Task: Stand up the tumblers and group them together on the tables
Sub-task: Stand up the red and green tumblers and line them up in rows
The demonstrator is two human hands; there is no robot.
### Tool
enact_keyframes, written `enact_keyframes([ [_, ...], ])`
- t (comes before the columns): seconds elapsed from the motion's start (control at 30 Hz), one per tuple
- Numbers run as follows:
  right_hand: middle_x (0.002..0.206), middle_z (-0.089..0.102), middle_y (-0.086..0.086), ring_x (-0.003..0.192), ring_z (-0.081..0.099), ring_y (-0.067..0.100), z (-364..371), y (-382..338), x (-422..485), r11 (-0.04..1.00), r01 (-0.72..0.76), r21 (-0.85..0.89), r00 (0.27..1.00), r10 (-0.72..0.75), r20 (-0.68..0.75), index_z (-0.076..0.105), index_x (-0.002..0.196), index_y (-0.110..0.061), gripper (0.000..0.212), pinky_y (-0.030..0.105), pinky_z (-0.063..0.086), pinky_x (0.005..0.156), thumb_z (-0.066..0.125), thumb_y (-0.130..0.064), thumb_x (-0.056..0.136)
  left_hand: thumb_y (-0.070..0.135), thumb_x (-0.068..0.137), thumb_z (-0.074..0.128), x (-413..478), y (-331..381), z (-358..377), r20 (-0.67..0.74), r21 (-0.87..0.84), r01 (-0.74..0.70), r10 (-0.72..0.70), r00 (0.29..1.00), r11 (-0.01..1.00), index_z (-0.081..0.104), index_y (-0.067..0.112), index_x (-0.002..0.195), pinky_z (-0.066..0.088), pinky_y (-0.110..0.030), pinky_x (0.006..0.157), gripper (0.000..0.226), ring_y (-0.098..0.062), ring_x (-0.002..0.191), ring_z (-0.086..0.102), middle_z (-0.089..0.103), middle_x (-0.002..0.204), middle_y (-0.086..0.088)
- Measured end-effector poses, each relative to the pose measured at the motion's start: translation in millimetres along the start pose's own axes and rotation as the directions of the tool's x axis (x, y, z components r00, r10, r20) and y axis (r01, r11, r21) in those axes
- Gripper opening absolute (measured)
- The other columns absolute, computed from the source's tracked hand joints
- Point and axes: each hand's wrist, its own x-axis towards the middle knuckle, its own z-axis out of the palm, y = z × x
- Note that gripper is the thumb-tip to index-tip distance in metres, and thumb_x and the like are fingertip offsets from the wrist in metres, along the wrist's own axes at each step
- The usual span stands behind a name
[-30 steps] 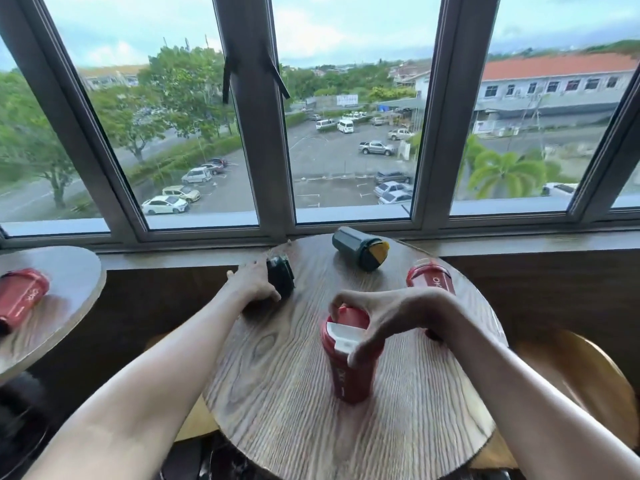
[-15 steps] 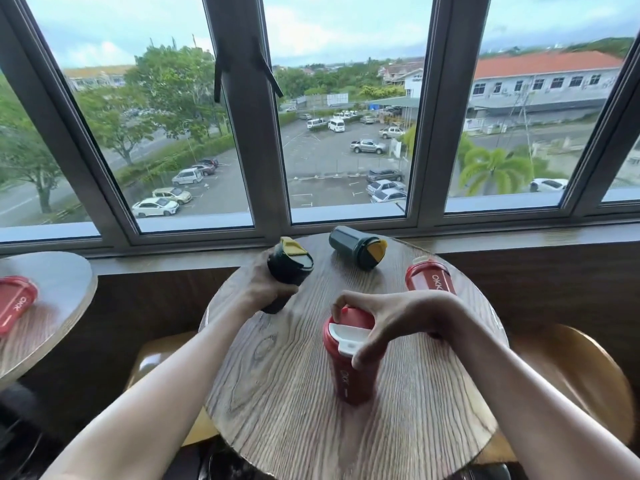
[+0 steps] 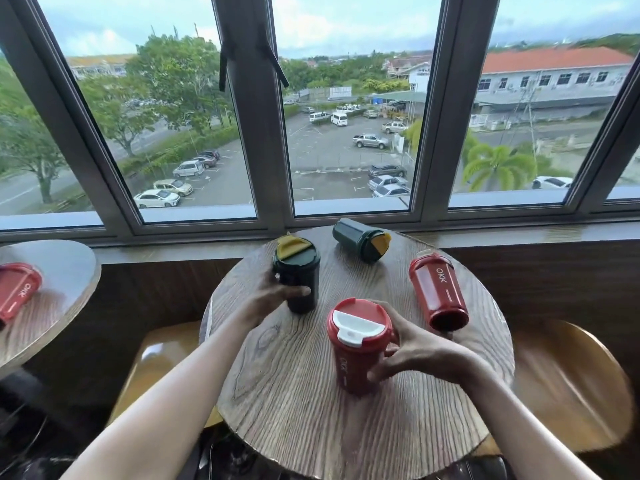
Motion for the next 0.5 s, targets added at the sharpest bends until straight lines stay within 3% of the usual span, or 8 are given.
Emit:
enact_keyframes([
  [0.13,0.13,0.061,0.007,0.115,0.066,0.021,19,33,4,1.0,0.019,-0.015,0.985,-0.022,-0.173,0.041,0.131,-0.052,0.098,0.039,0.054,0.098,0.093,-0.01,0.059,0.014,0.044,0.089,7,-4,-4,0.037,-0.007,0.043,-0.043,0.998,0.999,0.049,0.015,0.13,0.048,-0.025,0.085,0.095,-0.018,0.11,0.059,0.062,0.119,-0.003],
  [0.2,0.12,0.068,0.0,0.108,0.068,0.017,28,43,7,0.997,0.054,-0.058,0.961,-0.068,-0.269,0.044,0.124,-0.058,0.096,0.03,0.055,0.092,0.095,-0.014,0.057,0.008,0.049,0.084,9,-2,-5,0.058,-0.012,0.058,-0.057,0.997,0.998,0.049,0.015,0.128,0.046,-0.024,0.082,0.087,-0.017,0.106,0.057,0.061,0.113,0.001],
  [0.3,0.113,0.069,-0.018,0.104,0.065,0.003,32,46,13,0.983,0.054,-0.177,0.927,-0.115,-0.356,0.044,0.123,-0.054,0.089,0.013,0.05,0.084,0.095,-0.021,0.058,0.004,0.058,0.087,11,-7,-5,0.083,0.038,0.042,-0.045,0.996,0.998,0.048,0.017,0.128,0.049,-0.032,0.092,0.082,-0.014,0.104,0.058,0.06,0.112,0.005],
  [0.37,0.112,0.068,-0.018,0.104,0.062,-0.002,32,42,20,0.97,0.054,-0.235,0.921,-0.139,-0.364,0.042,0.123,-0.055,0.088,0.01,0.047,0.083,0.094,-0.024,0.059,0.005,0.064,0.09,9,-15,-1,0.059,0.088,0.014,-0.02,0.998,0.996,0.051,0.013,0.13,0.052,-0.026,0.093,0.076,-0.008,0.104,0.061,0.064,0.117,0.001],
  [0.43,0.113,0.066,-0.016,0.104,0.059,-0.008,31,36,32,0.958,0.052,-0.282,0.92,-0.156,-0.359,0.04,0.121,-0.055,0.086,0.006,0.044,0.083,0.092,-0.021,0.061,0.003,0.066,0.089,10,-22,4,0.018,0.13,-0.029,0.027,0.999,0.991,0.049,0.007,0.132,0.053,-0.014,0.08,0.077,-0.01,0.103,0.062,0.064,0.12,-0.004],
  [0.5,0.117,0.062,-0.017,0.105,0.056,-0.013,32,31,46,0.949,0.073,-0.307,0.921,-0.182,-0.345,0.038,0.123,-0.053,0.087,0.004,0.041,0.085,0.09,-0.017,0.063,-0.011,0.068,0.083,10,-23,6,-0.003,0.133,-0.054,0.054,0.999,0.99,0.05,0.003,0.123,0.053,-0.01,0.068,0.066,-0.009,0.091,0.061,0.064,0.107,-0.005],
])
